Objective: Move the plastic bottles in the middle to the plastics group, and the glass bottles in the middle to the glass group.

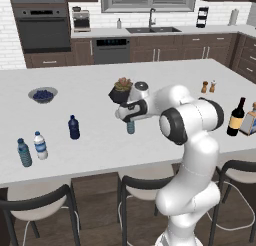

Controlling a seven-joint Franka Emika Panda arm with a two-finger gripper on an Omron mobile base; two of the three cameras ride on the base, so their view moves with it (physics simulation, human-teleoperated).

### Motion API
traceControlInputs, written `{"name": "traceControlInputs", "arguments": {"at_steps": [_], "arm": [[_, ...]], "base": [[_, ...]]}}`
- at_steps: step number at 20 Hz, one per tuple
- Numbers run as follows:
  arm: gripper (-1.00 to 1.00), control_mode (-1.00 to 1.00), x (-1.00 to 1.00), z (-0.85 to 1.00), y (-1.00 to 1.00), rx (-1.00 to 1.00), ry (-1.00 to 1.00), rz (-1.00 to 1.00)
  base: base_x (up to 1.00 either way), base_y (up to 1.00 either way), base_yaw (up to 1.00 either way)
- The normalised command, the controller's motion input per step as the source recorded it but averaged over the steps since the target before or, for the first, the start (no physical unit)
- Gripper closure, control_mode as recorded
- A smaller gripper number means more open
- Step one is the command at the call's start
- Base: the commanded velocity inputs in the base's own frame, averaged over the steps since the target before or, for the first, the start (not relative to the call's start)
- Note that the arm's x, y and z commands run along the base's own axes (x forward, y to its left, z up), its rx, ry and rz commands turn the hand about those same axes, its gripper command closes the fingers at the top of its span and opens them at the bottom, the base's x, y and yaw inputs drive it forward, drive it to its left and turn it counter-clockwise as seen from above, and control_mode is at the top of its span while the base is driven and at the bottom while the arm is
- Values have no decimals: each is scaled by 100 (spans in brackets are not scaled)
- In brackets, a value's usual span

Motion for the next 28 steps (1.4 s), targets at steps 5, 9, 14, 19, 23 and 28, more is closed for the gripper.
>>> {"name": "traceControlInputs", "arguments": {"at_steps": [5, 9, 14, 19, 23, 28], "arm": [[100, -100, -41, 34, 15, 2, -4, 1], [100, -100, -48, 22, 45, 2, -7, 5], [100, -100, -58, 1, 55, 5, -9, 17], [100, -100, -26, 3, 56, 8, -3, 24], [100, -100, -1, 5, 97, 1, 0, 13], [100, -100, 0, 3, 100, 0, 0, 8]], "base": [[0, 0, 0], [0, 0, 0], [0, 0, 0], [0, 0, 0], [0, 0, 0], [0, 0, 0]]}}
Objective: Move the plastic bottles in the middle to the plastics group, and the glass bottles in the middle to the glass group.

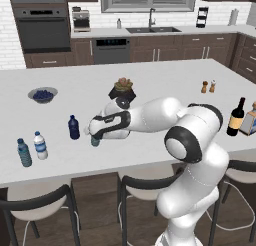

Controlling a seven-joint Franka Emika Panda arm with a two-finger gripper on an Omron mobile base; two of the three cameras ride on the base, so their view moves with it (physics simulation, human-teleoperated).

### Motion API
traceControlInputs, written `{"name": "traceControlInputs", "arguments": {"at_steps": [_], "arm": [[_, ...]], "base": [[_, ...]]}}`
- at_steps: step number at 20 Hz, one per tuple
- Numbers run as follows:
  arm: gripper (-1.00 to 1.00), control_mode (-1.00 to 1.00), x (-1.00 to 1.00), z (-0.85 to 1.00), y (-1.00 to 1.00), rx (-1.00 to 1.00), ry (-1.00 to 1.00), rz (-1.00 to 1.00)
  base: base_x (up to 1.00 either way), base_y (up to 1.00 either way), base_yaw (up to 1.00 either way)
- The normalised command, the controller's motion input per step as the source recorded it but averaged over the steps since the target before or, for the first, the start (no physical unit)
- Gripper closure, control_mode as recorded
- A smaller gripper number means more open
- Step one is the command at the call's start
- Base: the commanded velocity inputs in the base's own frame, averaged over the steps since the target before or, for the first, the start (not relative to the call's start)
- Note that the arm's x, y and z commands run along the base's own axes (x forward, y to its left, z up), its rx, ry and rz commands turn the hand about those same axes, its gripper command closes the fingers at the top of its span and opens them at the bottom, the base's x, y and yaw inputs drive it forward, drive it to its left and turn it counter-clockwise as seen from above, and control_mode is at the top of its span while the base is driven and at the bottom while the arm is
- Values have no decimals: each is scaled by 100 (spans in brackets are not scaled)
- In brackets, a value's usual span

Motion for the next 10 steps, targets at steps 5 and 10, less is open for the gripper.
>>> {"name": "traceControlInputs", "arguments": {"at_steps": [5, 10], "arm": [[100, -100, 0, 7, 99, 0, 0, 3], [100, -100, 14, 0, 63, 0, 0, 0]], "base": [[0, 0, 0], [0, 0, 0]]}}
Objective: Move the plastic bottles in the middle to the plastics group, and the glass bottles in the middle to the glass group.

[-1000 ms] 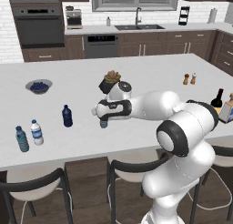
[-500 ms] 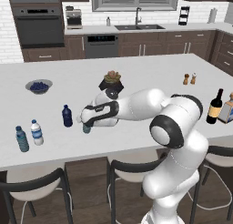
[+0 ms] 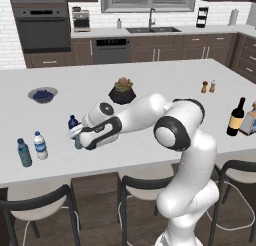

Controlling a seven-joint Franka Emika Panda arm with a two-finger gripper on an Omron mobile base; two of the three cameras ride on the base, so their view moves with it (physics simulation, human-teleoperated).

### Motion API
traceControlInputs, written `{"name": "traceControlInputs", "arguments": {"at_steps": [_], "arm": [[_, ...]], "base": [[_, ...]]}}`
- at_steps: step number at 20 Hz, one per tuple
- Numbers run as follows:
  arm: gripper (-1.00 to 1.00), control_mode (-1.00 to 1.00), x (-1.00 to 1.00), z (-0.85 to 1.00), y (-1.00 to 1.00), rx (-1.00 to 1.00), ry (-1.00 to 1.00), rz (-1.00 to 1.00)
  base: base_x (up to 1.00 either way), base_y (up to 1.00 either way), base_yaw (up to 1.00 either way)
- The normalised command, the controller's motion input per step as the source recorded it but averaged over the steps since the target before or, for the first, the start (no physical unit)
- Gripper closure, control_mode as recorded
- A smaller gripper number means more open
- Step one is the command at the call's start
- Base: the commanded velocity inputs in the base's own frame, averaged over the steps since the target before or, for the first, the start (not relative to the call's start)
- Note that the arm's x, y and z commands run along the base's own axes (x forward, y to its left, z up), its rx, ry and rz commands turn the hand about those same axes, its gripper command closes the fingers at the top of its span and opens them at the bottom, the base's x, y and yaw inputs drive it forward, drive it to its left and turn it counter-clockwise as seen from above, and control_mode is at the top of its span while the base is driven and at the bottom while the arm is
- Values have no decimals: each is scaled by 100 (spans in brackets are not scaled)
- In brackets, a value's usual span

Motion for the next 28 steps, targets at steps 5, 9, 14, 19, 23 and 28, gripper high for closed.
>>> {"name": "traceControlInputs", "arguments": {"at_steps": [5, 9, 14, 19, 23, 28], "arm": [[100, -100, 0, 0, 26, 0, 0, 0], [100, -100, 0, 0, 26, 0, 0, 0], [100, -100, 0, 0, 29, 0, 0, 0], [100, -100, 0, 0, 23, 0, 1, 0], [100, -100, 0, 0, 21, 0, 0, 0], [100, -100, 35, 0, 22, -1, 0, 0]], "base": [[0, 0, 0], [0, 0, 0], [0, 0, 0], [0, 0, 0], [0, 0, 0], [0, 0, 0]]}}
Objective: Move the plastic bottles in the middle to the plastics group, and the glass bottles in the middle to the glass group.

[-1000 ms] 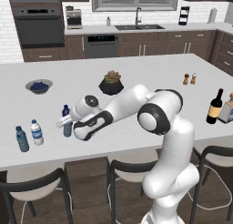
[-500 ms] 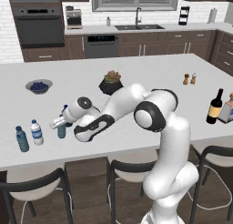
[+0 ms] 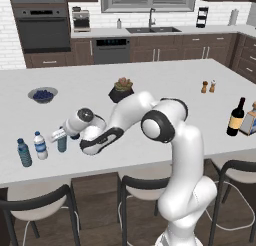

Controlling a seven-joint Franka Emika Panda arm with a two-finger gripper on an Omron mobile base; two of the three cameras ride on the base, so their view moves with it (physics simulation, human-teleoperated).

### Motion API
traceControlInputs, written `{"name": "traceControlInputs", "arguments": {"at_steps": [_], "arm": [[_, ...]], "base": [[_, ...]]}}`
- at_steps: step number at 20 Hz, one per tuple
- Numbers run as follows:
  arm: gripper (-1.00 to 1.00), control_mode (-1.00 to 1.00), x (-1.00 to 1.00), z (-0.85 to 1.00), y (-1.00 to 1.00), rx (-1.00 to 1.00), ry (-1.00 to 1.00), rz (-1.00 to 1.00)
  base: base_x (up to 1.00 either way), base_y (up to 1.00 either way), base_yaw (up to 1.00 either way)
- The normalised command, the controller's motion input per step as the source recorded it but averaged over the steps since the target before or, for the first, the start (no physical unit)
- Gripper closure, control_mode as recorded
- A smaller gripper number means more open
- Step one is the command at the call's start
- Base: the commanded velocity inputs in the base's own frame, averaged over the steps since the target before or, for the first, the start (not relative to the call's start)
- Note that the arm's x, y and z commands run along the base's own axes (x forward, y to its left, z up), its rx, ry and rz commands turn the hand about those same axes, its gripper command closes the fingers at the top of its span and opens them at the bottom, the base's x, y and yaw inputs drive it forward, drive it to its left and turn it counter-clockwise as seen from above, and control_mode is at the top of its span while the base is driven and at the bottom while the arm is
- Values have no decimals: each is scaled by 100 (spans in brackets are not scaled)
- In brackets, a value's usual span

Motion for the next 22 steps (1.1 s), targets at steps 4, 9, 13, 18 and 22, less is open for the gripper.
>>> {"name": "traceControlInputs", "arguments": {"at_steps": [4, 9, 13, 18, 22], "arm": [[100, -100, 54, 0, 27, -3, 0, 0], [100, -100, 42, 0, 22, -3, 3, 0], [100, -100, 25, -2, 5, -2, 4, 0], [100, -100, 11, -30, 0, -4, 5, 0], [100, -100, 1, -7, -5, -1, 0, 0]], "base": [[0, 0, 0], [0, 0, 0], [0, 0, 0], [0, 0, 0], [0, 0, 0]]}}
